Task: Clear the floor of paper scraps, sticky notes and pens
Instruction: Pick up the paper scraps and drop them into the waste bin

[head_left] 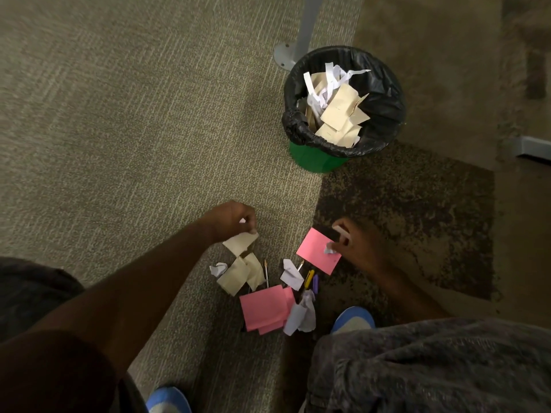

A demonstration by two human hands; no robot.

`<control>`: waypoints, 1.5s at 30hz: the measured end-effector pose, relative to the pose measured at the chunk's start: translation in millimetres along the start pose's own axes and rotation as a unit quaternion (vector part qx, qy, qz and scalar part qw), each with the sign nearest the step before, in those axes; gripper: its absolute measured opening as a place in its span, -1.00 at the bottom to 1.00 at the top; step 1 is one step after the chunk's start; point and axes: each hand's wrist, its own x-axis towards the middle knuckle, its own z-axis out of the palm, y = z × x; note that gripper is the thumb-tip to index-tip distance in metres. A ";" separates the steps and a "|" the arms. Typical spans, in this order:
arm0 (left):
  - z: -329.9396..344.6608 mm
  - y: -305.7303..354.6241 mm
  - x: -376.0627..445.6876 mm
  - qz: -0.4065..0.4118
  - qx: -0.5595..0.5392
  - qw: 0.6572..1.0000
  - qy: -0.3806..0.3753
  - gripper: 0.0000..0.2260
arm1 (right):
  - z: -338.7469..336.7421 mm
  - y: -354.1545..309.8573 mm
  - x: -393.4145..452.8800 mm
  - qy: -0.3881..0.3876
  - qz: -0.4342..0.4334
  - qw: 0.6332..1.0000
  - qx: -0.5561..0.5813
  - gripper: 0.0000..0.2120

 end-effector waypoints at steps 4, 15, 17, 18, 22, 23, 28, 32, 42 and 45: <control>-13.2 -3.6 3.8 -0.042 -0.100 0.991 0.074 -0.92 | 20.5 3.0 -5.0 -0.020 -0.034 0.996 -0.083 -0.56; -21.2 -2.0 -1.0 -0.107 -0.144 0.976 0.126 -0.56 | 27.5 -10.3 -12.8 -0.023 -0.028 0.985 0.169 -0.78; -20.2 1.2 -0.9 -0.133 -0.115 0.975 0.137 -0.43 | 31.3 -20.2 -19.2 -0.043 -0.034 0.975 0.217 -0.64; -19.7 2.3 -0.3 -0.142 -0.112 0.973 0.143 -0.41 | 32.4 -26.6 -21.9 -0.054 -0.038 0.969 0.237 -0.60; -18.7 2.8 1.8 -0.142 -0.154 0.967 0.144 -0.44 | 29.5 -47.0 -29.0 -0.115 -0.065 0.936 0.326 -0.64; -18.4 2.1 1.6 -0.128 -0.171 0.967 0.136 -0.46 | 28.2 -49.4 -30.7 -0.133 -0.077 0.929 0.337 -0.65; -15.3 -8.8 0.1 -0.082 -0.077 0.988 0.107 -0.57 | 24.2 -56.6 -35.0 -0.175 -0.138 0.923 0.315 -0.81; -5.1 -12.0 -6.1 -0.093 0.091 0.991 -0.034 -0.76 | 18.6 -45.4 -36.7 -0.212 -0.332 0.919 -0.003 -0.67; 32.4 -26.6 -43.4 0.100 0.320 0.930 -0.147 -0.27 | 65.1 -25.4 -53.1 -0.105 -0.564 0.786 -0.230 -0.63; 29.3 -25.4 -42.4 0.076 0.247 0.957 -0.131 -0.51 | 72.2 -23.6 -55.7 -0.130 -0.536 0.806 -0.216 -0.73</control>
